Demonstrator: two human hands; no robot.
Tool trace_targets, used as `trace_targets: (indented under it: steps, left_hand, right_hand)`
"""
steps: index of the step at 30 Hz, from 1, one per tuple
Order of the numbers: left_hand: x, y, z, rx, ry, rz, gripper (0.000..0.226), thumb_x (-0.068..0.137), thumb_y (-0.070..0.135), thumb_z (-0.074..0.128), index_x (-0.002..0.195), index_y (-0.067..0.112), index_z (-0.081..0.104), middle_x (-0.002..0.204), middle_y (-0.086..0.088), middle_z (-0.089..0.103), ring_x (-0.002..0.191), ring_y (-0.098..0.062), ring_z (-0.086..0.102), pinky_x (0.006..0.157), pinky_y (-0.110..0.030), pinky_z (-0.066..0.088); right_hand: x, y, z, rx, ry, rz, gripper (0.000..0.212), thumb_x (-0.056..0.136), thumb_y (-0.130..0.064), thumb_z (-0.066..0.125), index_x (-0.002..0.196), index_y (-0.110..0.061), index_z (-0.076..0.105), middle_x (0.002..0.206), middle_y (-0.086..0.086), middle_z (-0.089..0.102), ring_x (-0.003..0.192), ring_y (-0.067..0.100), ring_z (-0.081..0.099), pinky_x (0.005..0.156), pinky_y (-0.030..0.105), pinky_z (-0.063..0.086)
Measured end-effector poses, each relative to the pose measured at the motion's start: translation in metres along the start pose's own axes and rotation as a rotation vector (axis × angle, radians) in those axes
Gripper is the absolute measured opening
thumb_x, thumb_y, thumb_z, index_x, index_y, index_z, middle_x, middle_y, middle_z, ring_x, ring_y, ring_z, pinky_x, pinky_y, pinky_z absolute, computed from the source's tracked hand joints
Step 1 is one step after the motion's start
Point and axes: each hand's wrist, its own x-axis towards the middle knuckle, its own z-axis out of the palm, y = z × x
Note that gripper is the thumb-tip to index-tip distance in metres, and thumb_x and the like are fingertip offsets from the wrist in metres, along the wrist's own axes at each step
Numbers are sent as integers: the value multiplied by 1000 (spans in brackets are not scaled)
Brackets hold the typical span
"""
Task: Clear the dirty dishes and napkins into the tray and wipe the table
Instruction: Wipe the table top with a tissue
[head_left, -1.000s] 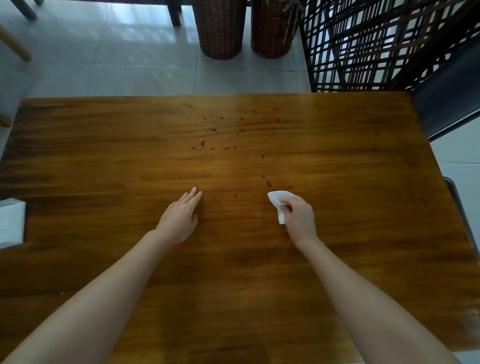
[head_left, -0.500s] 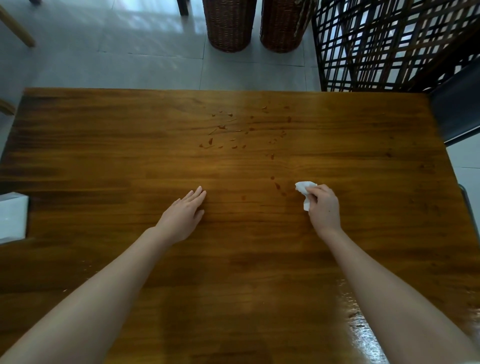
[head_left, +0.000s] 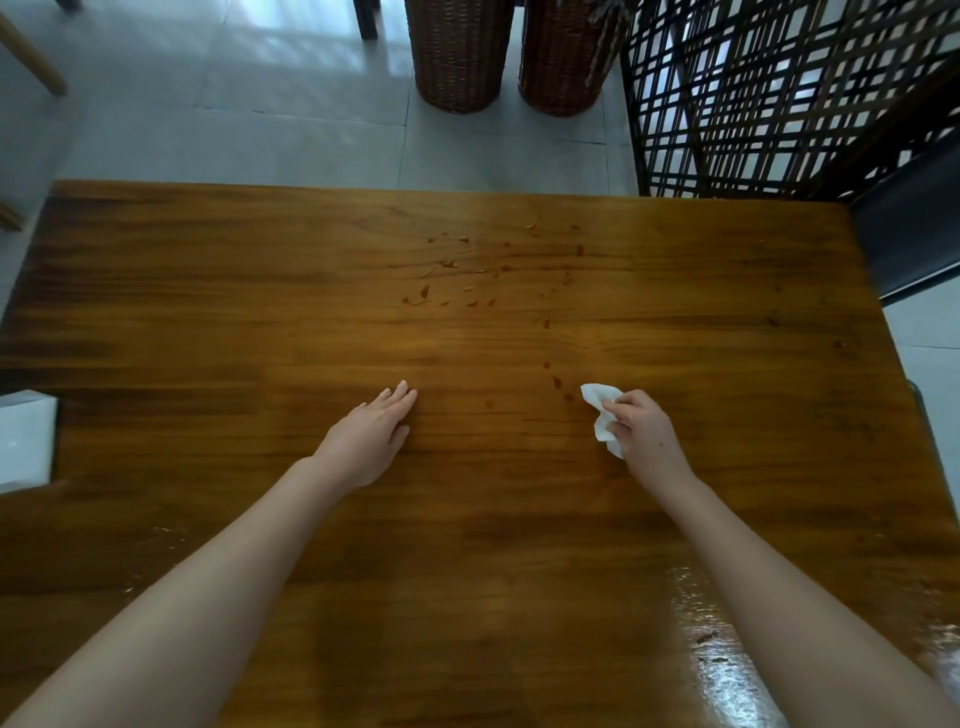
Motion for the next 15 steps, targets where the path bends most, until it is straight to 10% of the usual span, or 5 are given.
trace_targets:
  steps: [15]
  left_hand:
    - [-4,-4,-17,77,-213,48,77,98,28,52,154,27,0,161,7,-9,148,-15,-1,119,-39,12]
  right_hand:
    - [13,-65,38,115,192,78,20,94,-1,49,98,-3,69,85,-4,52,84,13,50,65,17,35]
